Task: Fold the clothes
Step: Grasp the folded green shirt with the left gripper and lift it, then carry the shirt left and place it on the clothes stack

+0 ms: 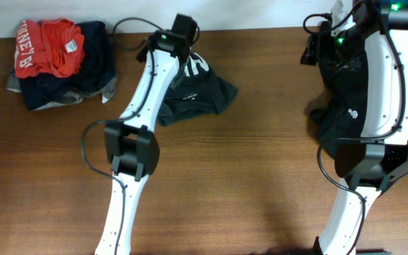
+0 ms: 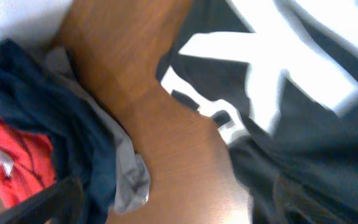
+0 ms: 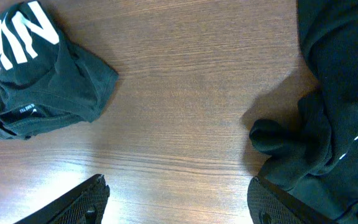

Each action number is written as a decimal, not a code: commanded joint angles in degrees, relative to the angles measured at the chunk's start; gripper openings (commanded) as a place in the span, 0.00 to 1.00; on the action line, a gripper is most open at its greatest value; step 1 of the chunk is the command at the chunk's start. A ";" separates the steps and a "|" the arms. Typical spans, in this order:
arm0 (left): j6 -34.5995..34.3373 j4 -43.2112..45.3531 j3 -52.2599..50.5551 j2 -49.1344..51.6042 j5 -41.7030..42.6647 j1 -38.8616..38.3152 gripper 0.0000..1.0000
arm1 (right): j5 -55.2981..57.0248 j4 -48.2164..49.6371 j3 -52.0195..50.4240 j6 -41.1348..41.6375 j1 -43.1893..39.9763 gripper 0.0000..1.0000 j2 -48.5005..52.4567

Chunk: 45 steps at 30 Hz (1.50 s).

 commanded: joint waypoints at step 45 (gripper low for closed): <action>35.58 14.62 -36.63 -13.40 30.84 -2.78 0.99 | 0.04 -0.61 -0.15 -0.61 -0.17 0.77 0.66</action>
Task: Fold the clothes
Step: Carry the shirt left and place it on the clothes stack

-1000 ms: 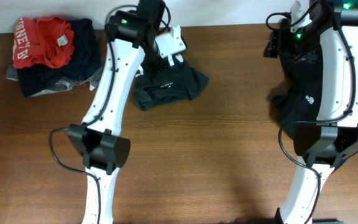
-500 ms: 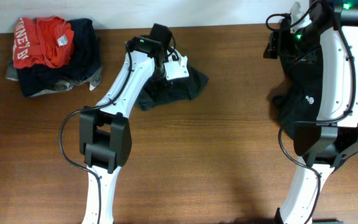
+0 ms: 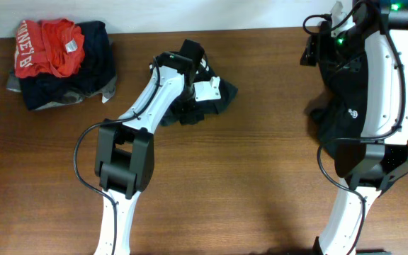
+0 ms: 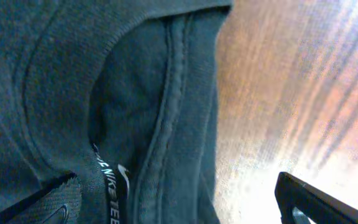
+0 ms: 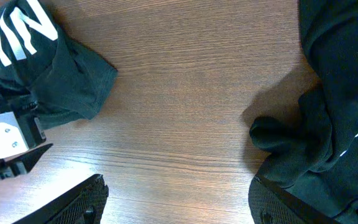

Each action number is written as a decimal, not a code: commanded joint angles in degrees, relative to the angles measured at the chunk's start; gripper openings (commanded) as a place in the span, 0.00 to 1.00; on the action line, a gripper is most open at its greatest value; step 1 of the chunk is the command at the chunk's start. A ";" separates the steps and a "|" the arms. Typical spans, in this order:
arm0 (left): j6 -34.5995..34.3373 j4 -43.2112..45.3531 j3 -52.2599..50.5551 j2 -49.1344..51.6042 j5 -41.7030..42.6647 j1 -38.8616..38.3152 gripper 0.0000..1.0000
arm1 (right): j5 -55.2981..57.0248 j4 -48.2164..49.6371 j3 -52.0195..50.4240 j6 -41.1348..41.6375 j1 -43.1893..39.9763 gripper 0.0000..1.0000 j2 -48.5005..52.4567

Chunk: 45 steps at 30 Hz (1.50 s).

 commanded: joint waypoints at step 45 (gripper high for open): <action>-21.57 10.34 5.77 -10.86 -7.87 4.22 0.01 | 1.62 -1.09 -0.15 -0.37 -0.22 0.78 0.63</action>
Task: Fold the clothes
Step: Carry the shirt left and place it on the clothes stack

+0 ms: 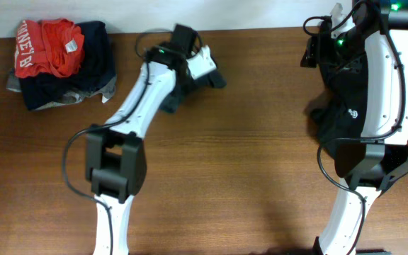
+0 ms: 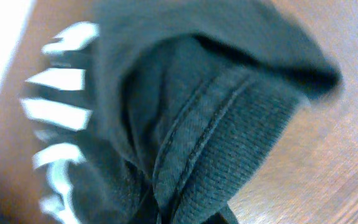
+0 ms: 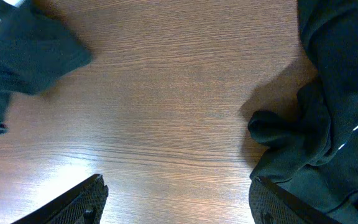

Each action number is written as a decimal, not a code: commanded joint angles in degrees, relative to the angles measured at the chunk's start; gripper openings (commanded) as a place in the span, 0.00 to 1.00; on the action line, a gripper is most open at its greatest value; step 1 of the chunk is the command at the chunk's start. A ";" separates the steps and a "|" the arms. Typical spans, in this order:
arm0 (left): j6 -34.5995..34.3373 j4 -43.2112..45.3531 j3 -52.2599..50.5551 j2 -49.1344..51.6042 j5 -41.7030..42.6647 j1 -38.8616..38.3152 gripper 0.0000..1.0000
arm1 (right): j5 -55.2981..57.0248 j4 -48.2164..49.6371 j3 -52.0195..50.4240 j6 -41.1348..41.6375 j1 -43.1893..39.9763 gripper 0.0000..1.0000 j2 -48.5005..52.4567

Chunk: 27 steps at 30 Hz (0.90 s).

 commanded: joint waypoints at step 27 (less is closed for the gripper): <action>0.35 31.12 11.58 -8.59 -25.92 29.97 0.00 | 0.61 -1.51 -0.15 1.25 -0.15 0.78 0.63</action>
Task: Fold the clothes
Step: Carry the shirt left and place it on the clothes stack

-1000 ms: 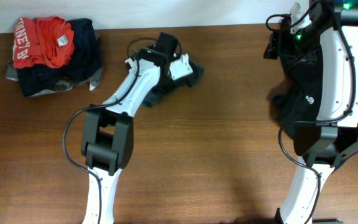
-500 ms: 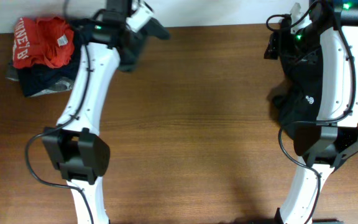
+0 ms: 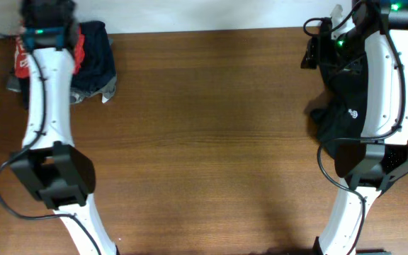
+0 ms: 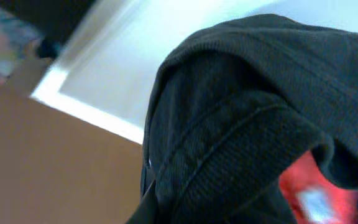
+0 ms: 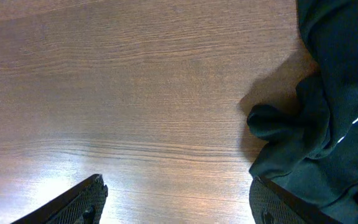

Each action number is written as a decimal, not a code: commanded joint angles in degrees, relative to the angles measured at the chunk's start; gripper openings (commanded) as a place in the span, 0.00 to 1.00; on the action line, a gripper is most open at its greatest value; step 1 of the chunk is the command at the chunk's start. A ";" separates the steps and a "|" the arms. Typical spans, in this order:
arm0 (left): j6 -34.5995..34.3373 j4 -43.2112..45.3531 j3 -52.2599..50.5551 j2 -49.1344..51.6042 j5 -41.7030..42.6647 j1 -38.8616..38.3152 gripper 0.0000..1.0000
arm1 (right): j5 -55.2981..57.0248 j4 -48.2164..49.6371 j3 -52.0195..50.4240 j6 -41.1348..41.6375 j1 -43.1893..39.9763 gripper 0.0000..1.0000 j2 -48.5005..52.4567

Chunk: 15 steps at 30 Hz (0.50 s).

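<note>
The dark Nike tee (image 4: pixel 253 106) fills the left wrist view, bunched up, and my left gripper (image 3: pixel 47 15) is shut on it at the table's far left corner. It hangs over the stack of folded clothes, whose navy layer (image 3: pixel 94 49) and red shirt (image 4: pixel 303 186) both show. The left jaws themselves are buried in the fabric. A heap of dark unfolded clothes (image 3: pixel 346 113) lies at the far right. My right gripper (image 5: pixel 179 208) stands open over bare wood beside that dark heap (image 5: pixel 334 93), with nothing between its fingers.
The brown wooden table (image 3: pixel 204 142) runs between the two arms. A white wall borders its far edge (image 3: pixel 211 14). The right arm's links and cables stand over the dark heap.
My left gripper has moved from the table's back middle to the far left corner, over the folded stack, with the dark tee still in it. The right arm has not moved.
The folded Nike tee lay at the back middle with my left gripper beside it. Then the gripper was down on the tee, then it held the tee off the table. Now the tee hangs over the folded stack. The right gripper stayed open throughout.
</note>
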 commanded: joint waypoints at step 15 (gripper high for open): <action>5.88 14.08 1.90 8.61 4.85 10.69 0.00 | 0.28 -0.55 -0.17 1.90 0.35 0.78 0.63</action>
